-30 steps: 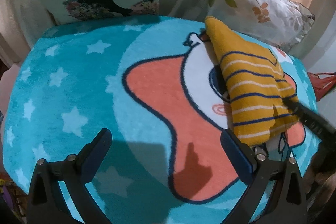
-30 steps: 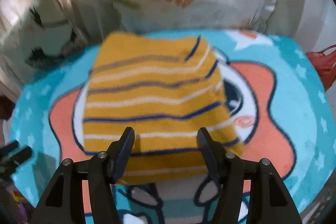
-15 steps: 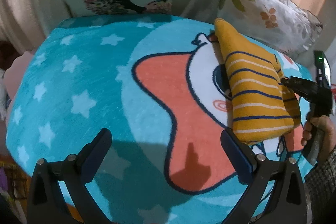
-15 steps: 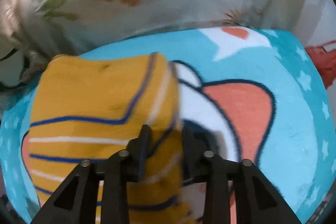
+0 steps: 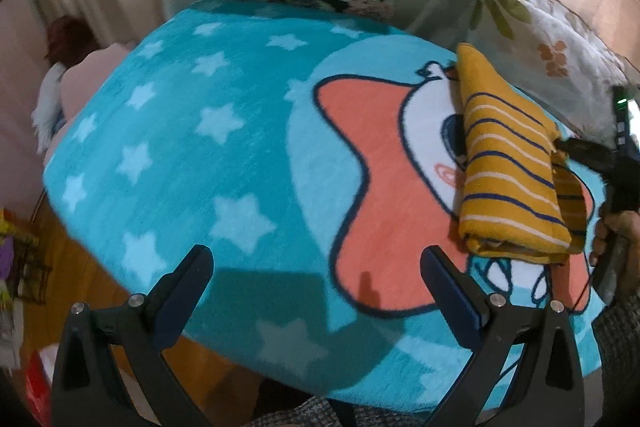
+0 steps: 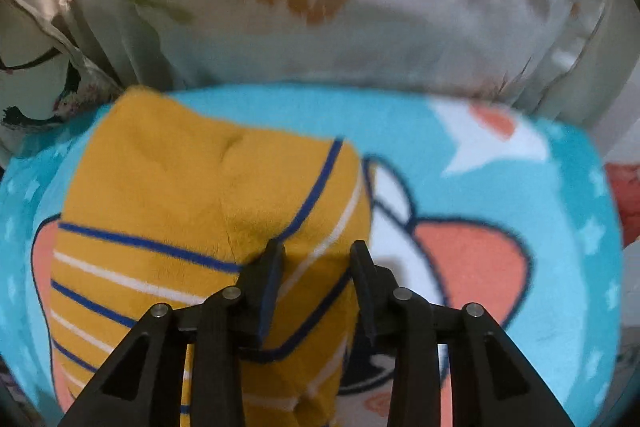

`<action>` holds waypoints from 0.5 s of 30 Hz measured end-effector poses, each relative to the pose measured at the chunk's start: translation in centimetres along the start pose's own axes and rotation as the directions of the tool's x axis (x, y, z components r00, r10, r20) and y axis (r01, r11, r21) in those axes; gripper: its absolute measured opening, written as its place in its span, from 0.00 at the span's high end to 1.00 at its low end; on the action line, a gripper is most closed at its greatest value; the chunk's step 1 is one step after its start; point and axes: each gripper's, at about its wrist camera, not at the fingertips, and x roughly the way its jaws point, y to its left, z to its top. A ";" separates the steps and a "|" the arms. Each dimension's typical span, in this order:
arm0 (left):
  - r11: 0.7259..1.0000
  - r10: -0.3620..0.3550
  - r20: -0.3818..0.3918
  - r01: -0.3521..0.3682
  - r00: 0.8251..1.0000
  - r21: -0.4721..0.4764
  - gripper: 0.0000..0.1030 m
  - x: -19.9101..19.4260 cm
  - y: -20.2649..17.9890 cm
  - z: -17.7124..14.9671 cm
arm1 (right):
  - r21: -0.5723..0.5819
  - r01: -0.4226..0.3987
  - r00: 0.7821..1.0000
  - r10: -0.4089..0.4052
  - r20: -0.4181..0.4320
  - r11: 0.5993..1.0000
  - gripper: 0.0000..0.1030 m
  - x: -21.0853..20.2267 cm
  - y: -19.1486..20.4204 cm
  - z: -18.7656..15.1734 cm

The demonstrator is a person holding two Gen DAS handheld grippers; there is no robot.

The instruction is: Fold small clothes

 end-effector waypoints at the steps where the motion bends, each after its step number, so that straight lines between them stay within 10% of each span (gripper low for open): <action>1: 1.000 0.007 -0.003 -0.007 1.000 -0.016 0.00 0.0 0.2 -0.2 | -0.025 -0.026 0.998 0.027 0.052 0.999 0.64 -1.4 0.9 0.1; 7: 0.998 0.019 -0.006 -0.019 1.000 -0.059 0.00 -0.3 -0.4 -0.7 | -0.211 -0.219 0.968 0.240 0.075 0.953 0.63 -2.8 7.6 -1.1; 15: 1.000 0.002 0.002 -0.002 1.000 0.002 0.00 -0.6 -3.0 -0.8 | -0.303 -0.222 0.965 0.253 0.064 0.927 0.58 -1.8 8.0 -3.6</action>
